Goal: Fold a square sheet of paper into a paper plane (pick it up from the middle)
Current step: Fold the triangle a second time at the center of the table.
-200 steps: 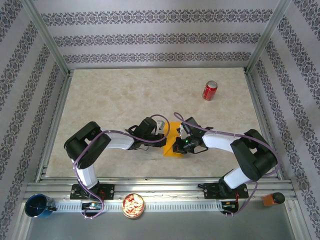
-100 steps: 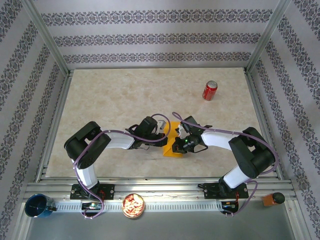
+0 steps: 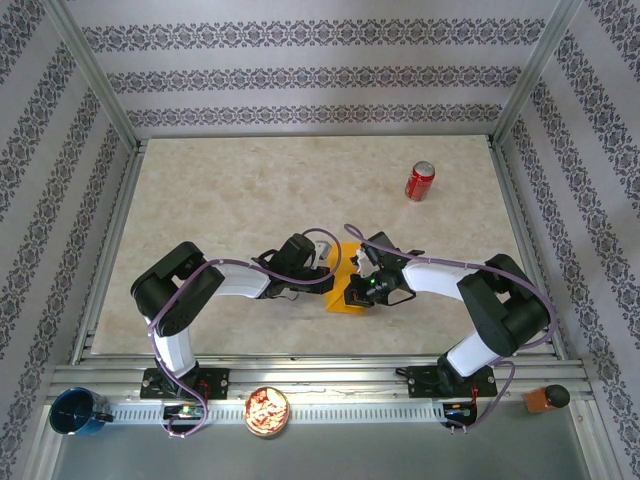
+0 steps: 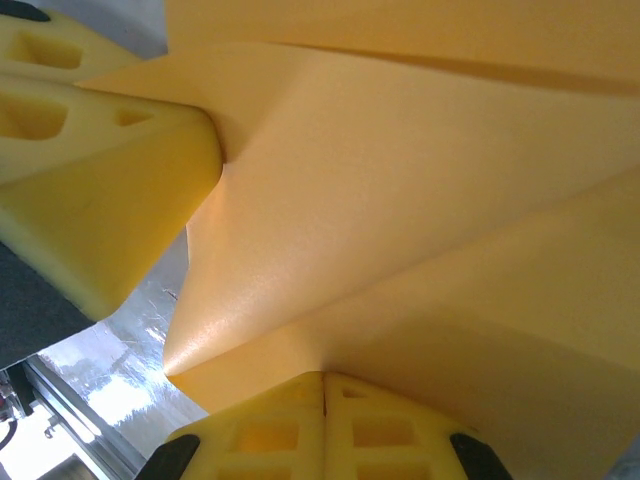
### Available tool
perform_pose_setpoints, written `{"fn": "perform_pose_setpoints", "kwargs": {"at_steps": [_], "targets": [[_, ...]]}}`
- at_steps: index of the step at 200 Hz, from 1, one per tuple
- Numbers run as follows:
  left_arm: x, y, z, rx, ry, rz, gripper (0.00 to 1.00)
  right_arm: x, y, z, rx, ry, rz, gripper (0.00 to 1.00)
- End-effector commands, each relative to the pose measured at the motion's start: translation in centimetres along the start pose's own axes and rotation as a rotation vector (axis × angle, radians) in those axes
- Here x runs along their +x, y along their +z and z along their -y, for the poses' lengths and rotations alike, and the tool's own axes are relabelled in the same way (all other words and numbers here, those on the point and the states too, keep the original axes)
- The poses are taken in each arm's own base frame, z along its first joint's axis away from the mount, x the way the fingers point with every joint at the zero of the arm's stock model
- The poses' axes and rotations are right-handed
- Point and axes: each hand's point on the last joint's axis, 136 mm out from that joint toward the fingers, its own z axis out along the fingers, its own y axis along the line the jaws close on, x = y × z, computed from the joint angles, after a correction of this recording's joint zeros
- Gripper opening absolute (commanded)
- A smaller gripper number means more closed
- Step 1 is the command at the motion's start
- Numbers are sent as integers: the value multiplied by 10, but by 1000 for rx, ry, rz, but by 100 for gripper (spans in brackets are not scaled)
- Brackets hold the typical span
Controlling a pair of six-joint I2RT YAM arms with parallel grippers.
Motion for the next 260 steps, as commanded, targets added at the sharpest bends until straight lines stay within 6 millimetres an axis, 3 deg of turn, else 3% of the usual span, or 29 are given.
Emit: {"fn": "perform_pose_setpoints", "kwargs": {"at_steps": [1,183,231,260], "targets": [[-3,-1,-3,-23,-1,13,3,12,3,20,74,42,-45,2],[0,-3,-6,-36,-12,20,2,9,1,16,63,49,-28,3],[-12,-10,15,47,0,58,3,8,0,16,64,54,-22,4],[-16,-14,16,40,3,75,3,9,0,16,64,51,-23,4]]}}
